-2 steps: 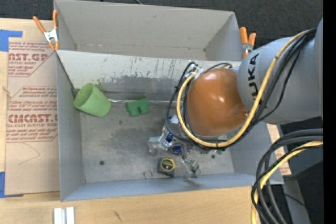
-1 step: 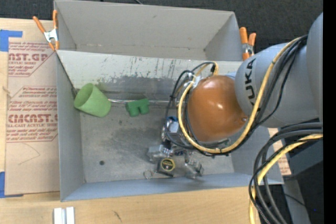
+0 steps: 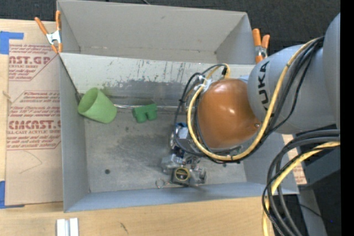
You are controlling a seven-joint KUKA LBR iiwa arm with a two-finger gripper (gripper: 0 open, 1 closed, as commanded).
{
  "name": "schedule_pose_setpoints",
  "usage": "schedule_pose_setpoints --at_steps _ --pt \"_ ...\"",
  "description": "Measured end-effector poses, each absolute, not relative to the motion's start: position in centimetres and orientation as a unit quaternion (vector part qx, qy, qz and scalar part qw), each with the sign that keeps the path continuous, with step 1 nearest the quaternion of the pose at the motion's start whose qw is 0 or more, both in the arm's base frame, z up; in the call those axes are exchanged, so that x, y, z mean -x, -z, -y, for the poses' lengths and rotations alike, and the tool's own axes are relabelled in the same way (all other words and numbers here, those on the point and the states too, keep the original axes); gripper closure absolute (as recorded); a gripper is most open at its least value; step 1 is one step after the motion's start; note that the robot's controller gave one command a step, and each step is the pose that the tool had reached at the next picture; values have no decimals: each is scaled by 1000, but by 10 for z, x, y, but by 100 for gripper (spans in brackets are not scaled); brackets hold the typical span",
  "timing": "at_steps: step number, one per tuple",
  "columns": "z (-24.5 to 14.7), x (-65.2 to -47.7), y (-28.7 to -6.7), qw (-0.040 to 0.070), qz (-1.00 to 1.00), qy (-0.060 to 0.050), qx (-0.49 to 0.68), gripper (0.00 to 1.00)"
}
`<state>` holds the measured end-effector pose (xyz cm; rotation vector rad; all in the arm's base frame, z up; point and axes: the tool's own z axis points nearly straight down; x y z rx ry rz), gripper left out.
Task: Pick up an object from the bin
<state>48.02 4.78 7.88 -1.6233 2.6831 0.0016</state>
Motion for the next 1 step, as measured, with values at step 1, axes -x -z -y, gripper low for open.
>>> schedule_pose_setpoints --at_steps 1 --pt "-65 -533 -222 5 -852 1 523 100"
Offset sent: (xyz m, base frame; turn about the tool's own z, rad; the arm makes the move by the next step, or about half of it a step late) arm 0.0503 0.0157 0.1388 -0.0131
